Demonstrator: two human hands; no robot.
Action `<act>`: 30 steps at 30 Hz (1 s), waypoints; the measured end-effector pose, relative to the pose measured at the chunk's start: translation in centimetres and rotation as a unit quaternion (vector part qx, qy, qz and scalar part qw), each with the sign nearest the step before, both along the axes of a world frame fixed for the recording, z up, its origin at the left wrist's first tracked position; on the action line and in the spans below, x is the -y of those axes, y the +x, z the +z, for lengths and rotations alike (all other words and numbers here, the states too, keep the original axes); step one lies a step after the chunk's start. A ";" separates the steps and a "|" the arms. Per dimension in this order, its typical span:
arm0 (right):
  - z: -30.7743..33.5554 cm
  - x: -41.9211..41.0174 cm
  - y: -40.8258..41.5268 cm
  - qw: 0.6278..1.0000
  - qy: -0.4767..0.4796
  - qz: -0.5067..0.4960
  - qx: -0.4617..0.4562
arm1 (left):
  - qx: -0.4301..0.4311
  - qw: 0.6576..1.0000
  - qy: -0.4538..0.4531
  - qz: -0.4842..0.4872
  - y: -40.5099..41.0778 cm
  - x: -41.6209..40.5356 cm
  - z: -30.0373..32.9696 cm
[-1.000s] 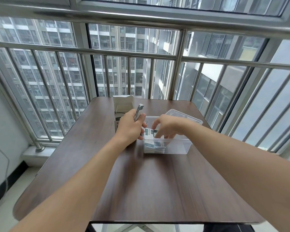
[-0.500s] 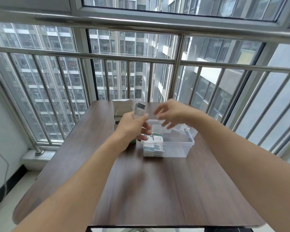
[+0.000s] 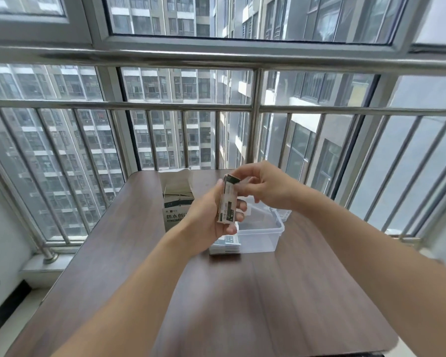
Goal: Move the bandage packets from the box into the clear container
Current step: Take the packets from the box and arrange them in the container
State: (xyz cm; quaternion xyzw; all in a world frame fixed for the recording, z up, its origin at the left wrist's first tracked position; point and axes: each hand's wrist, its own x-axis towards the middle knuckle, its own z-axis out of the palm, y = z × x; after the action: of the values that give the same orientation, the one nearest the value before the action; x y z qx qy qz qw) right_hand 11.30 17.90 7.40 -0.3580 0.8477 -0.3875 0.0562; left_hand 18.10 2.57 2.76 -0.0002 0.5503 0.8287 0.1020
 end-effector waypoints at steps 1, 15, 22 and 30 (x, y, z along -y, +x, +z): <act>-0.1 -0.1 0.0 1.000 -0.007 -0.002 -0.001 | 0.002 0.999 -0.024 0.025 -0.2 -0.3 -0.1; 0.8 -0.7 -4.5 0.989 -0.025 -0.034 0.143 | -0.132 0.911 -0.343 0.187 -1.7 0.4 -0.2; -2.2 0.6 -6.1 0.926 0.355 -0.060 0.113 | -0.244 0.701 -0.616 0.263 -1.0 3.5 -3.5; -5.4 4.1 -6.5 0.879 0.443 -0.093 0.149 | -0.208 0.732 -0.618 0.196 -0.7 3.2 -5.3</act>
State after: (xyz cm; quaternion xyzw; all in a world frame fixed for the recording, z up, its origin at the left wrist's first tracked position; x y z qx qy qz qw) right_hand 4.76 13.84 2.04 -0.1537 0.9418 -0.0240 0.2980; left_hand 17.42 -0.60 -2.52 0.0015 0.9364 0.2866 -0.2024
